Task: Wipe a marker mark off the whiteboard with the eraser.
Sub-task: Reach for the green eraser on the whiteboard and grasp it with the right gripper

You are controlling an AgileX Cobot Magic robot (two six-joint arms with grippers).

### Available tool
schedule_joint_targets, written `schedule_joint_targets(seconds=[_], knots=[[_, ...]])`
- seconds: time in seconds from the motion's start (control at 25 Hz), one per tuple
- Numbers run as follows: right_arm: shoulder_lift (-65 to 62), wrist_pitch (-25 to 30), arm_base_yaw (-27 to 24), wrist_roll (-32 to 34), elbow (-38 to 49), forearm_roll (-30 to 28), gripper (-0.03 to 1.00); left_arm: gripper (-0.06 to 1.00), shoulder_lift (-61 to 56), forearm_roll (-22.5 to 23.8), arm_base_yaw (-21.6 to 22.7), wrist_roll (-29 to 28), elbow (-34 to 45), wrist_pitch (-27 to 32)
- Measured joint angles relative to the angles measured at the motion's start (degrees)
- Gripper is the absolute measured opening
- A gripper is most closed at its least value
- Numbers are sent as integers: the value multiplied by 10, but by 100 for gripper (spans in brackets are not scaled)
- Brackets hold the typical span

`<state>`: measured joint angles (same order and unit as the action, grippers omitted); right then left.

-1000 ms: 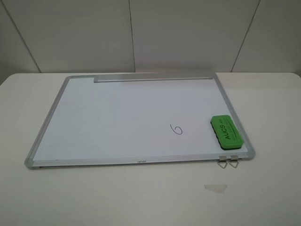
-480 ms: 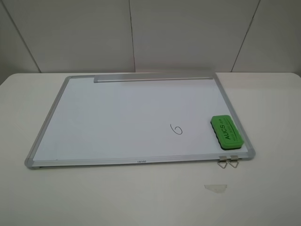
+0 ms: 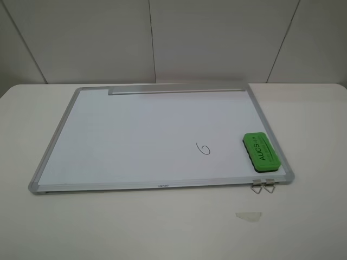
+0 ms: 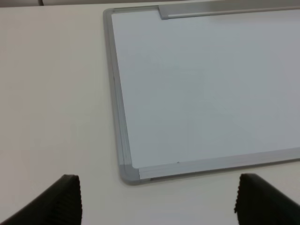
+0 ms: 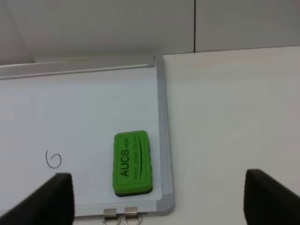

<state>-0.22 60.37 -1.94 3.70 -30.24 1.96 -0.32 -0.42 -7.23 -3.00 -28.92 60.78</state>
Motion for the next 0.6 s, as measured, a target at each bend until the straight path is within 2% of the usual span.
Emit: schedule_joint_targets(seconds=[0.36,0.6], knots=[[8,-1,0,0,-1,12,73,69,0,0,0,0,0,0],[129,-1,0,0,-57,64,73,69,0,0,0,0,0,0]])
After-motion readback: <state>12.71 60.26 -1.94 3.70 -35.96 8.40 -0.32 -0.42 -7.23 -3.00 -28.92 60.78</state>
